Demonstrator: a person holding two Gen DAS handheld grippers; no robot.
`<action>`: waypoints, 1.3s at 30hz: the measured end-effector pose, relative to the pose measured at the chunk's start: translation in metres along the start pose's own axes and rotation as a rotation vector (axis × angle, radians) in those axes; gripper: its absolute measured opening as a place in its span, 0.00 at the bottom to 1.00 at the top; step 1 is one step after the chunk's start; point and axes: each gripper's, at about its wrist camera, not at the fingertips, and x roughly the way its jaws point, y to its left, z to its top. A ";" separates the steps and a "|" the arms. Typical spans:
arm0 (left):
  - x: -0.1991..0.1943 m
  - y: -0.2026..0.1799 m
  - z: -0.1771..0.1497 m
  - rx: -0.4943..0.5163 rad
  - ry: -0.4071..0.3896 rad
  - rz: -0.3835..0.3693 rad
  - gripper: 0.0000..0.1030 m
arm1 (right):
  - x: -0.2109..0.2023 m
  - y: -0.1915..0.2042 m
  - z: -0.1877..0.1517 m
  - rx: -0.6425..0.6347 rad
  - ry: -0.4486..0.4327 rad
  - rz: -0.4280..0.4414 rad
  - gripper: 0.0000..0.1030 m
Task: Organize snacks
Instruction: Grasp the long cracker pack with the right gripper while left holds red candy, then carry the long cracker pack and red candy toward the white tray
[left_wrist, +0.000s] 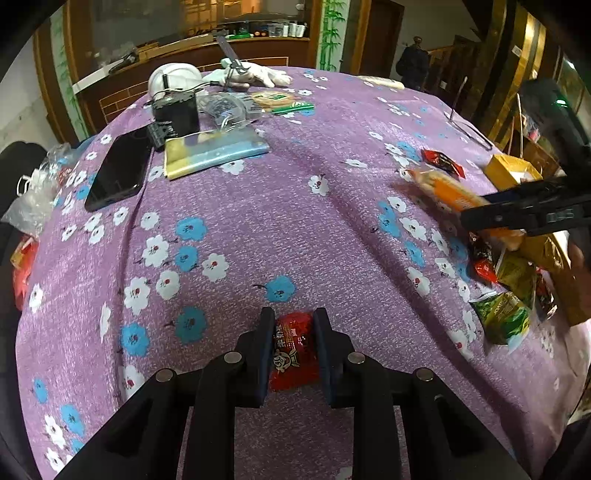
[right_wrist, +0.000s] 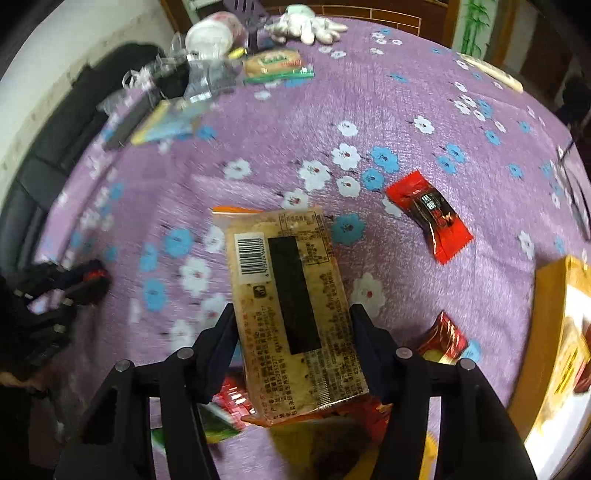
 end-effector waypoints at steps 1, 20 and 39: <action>-0.001 0.002 -0.001 -0.015 -0.003 -0.004 0.20 | -0.007 0.000 -0.003 0.021 -0.009 0.011 0.55; -0.022 -0.003 -0.027 -0.101 -0.009 0.048 0.20 | -0.027 0.050 -0.074 -0.135 0.027 0.087 0.51; -0.027 0.004 -0.040 -0.094 -0.011 0.043 0.20 | -0.027 0.025 -0.072 0.015 0.014 0.174 0.40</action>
